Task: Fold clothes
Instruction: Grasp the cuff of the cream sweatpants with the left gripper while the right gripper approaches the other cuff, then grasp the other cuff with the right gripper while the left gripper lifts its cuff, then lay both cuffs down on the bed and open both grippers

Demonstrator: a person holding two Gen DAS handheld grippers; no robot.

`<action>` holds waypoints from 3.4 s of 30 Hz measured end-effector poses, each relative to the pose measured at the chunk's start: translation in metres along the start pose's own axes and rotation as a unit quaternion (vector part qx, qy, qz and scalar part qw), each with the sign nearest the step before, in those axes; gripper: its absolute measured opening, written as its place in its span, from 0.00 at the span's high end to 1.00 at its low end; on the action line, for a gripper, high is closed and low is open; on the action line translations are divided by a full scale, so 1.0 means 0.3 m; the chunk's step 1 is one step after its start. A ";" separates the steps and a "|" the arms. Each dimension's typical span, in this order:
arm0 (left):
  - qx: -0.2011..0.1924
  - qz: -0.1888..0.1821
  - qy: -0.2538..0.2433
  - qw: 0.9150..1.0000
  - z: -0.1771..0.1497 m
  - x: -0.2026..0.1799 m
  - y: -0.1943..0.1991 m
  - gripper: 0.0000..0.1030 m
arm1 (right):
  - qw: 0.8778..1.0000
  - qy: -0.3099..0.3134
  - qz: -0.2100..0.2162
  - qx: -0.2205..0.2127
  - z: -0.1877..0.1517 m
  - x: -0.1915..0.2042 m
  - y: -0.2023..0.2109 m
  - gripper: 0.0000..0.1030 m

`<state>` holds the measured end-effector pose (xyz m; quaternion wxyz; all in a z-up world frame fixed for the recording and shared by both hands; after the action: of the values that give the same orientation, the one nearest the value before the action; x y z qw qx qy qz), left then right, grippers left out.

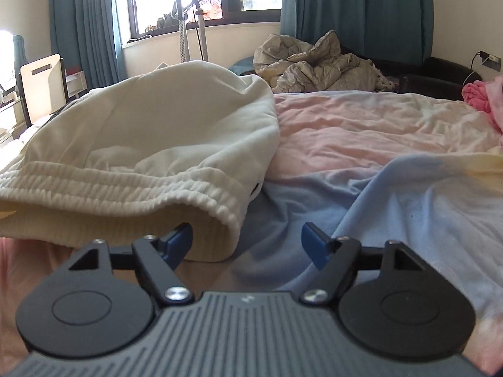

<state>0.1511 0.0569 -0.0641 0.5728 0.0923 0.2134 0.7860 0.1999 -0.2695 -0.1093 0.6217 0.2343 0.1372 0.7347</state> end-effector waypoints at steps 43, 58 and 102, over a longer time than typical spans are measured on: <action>-0.132 0.069 0.029 0.989 0.845 0.577 -0.046 0.91 | 0.933 -0.037 0.339 -0.116 0.167 0.820 0.372 0.94; 0.025 0.151 0.056 0.987 0.500 0.982 -0.703 0.91 | 0.910 0.052 0.411 0.024 -0.073 1.360 -0.051 0.95; -0.060 -0.022 -0.028 0.998 0.029 -0.006 0.442 0.23 | 0.984 0.047 0.125 -0.119 0.088 0.181 0.572 0.50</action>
<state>0.0410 0.0238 0.0025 0.6006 0.0748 0.1513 0.7816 0.0615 -0.2512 0.0072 0.5415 0.1389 0.0471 0.8278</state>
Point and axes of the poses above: each gripper's, at about its wrist camera, not at the fingertips, and y roughly against the way its jaws point, x to its left, z to its top, the point moved 4 cm from there along -y, roughly the way its jaws point, and after that the axes turned 12 degrees about z, right-handed, at the moved point
